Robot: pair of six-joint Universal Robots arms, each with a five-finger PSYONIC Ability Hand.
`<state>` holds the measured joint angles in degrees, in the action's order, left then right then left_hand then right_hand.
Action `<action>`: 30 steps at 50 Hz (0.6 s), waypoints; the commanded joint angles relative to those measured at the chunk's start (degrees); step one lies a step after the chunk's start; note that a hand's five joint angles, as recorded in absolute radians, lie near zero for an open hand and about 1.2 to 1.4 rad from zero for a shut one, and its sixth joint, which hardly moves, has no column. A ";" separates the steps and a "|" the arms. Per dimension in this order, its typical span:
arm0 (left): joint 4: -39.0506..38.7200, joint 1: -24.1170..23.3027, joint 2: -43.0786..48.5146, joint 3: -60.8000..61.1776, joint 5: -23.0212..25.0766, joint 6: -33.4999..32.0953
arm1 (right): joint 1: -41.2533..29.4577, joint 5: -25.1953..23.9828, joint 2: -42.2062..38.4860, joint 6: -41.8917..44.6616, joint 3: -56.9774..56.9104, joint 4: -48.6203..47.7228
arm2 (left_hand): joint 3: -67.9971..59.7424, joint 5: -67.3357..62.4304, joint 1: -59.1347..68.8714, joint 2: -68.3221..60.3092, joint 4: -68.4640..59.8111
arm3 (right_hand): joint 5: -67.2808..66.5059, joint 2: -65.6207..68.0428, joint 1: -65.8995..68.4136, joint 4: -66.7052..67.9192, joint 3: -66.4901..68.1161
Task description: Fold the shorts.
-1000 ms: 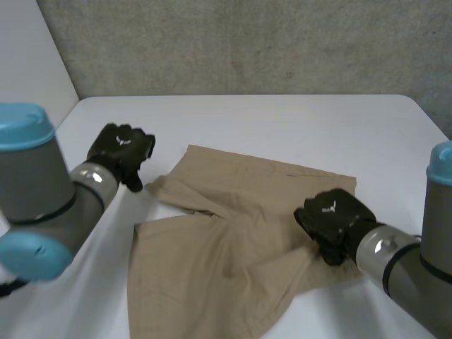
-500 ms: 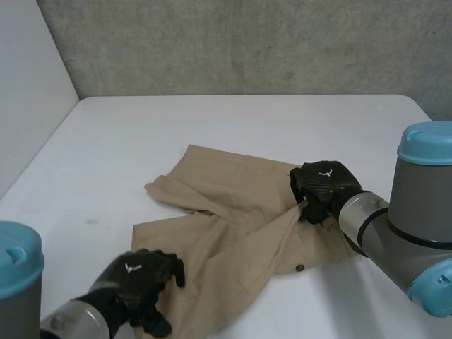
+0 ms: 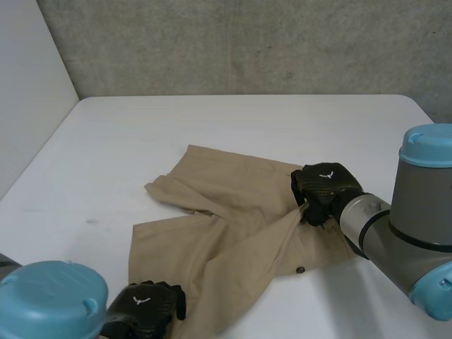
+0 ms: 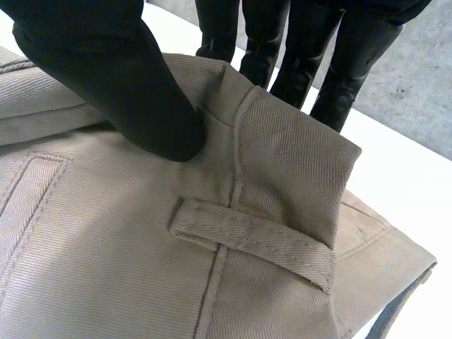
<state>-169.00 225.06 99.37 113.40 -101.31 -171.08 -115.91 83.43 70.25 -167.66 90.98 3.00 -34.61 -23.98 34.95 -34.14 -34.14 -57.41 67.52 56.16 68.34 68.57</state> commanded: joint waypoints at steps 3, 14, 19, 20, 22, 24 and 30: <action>-3.70 -0.93 1.27 -1.87 -2.31 -0.39 | 0.07 0.06 0.07 -0.13 -0.01 -0.09 | -45.39 -46.02 45.05 -45.86 -45.86 | -12.59 12.48 23.84 11.66 11.43; -9.23 3.35 -5.76 -11.61 -4.69 -9.68 | 1.03 -0.03 2.35 1.19 -0.71 0.52 | -45.39 -46.02 45.05 -45.86 -45.86 | -12.59 12.48 23.84 11.66 11.43; -15.64 11.10 -3.22 -18.56 -2.85 -19.98 | 2.79 -0.12 4.02 4.35 -0.98 0.61 | -45.39 -46.02 45.05 -45.86 -45.86 | -12.59 12.48 23.84 11.66 11.43; -16.87 11.89 -1.82 -19.96 -1.97 -21.65 | 2.88 -0.11 4.46 5.23 -1.06 0.78 | -45.39 -46.02 45.05 -45.86 -45.86 | -12.59 12.48 23.84 11.66 11.43; -19.85 12.69 2.82 -25.30 1.18 -26.29 | 3.06 -0.03 4.90 8.12 -1.41 0.79 | -45.39 -46.02 45.05 -45.86 -45.86 | -12.59 12.48 23.84 11.66 11.43; -21.45 12.86 6.35 -29.27 2.69 -28.68 | 3.06 0.32 4.90 9.88 -1.85 0.61 | -45.39 -46.02 45.05 -45.86 -45.86 | -12.59 12.48 23.84 11.66 11.43; -22.60 13.39 23.29 -47.27 5.60 -32.03 | 3.15 1.03 0.61 12.62 -6.68 0.08 | -45.39 -46.02 45.05 -45.86 -45.86 | -12.59 12.48 23.84 11.66 11.43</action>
<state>-189.37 237.82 105.82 83.84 -99.38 -198.76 -112.82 83.68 74.73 -158.24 88.55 3.61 -68.06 -56.00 64.99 -68.52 -68.44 -57.41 67.52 56.12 68.34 68.57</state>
